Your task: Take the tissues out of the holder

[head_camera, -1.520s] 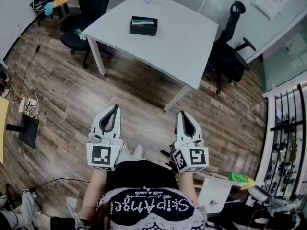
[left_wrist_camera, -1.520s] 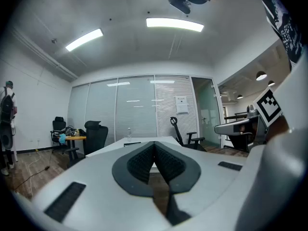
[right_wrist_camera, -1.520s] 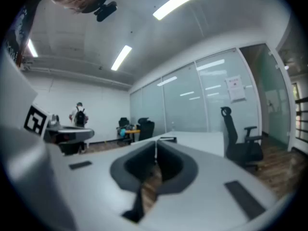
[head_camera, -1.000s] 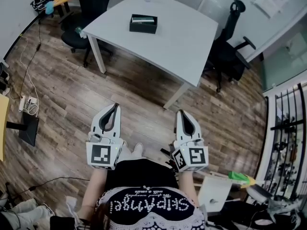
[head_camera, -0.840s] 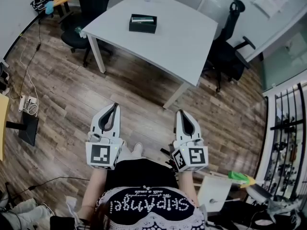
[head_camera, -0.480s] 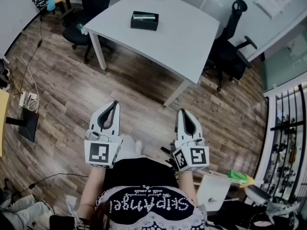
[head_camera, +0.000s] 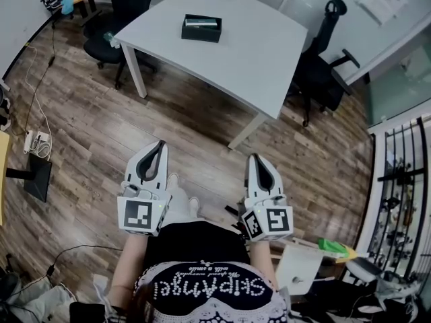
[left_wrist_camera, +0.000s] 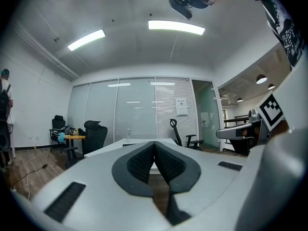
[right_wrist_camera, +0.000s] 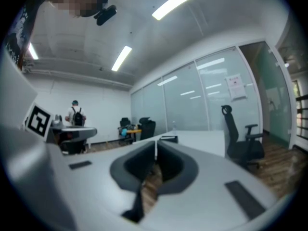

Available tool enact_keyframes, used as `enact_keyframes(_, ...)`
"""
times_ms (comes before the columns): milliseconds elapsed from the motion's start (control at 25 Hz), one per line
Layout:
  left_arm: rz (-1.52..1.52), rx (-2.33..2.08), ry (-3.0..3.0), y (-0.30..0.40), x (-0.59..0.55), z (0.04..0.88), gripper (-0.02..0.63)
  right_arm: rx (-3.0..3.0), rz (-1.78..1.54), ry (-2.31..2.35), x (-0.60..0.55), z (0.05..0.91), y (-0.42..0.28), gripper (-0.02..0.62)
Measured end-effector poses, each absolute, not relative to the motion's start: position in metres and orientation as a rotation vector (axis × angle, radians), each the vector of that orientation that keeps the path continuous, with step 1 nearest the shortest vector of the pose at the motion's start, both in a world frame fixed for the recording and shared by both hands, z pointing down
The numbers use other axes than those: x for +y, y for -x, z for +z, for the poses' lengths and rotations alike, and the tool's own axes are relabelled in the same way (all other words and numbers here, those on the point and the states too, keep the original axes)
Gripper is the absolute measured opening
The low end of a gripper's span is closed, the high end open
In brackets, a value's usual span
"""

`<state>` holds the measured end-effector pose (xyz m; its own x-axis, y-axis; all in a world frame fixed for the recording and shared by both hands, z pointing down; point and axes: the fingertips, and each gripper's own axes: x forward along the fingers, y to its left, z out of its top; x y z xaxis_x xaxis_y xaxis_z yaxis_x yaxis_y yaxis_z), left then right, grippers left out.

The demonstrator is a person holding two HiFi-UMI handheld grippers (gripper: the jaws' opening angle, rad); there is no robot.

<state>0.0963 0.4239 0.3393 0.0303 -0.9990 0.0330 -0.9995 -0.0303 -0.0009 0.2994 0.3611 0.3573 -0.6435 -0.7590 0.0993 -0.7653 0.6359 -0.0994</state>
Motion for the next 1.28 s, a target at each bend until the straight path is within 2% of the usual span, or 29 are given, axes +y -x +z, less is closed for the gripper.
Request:
enact_keyframes(760, 0.020, -2.042, -2.317, 0.008, 0.304, 0.335, 0.031, -2.740, 0.233, -1.403, 0.264, 0.351, -0.190, 0.035)
enact_keyframes(1280, 0.042, -1.995, -2.303, 0.048, 0.276, 0.348, 0.031, -2.670, 0.261, -1.482, 0.237, 0.359, -0.168, 0.035)
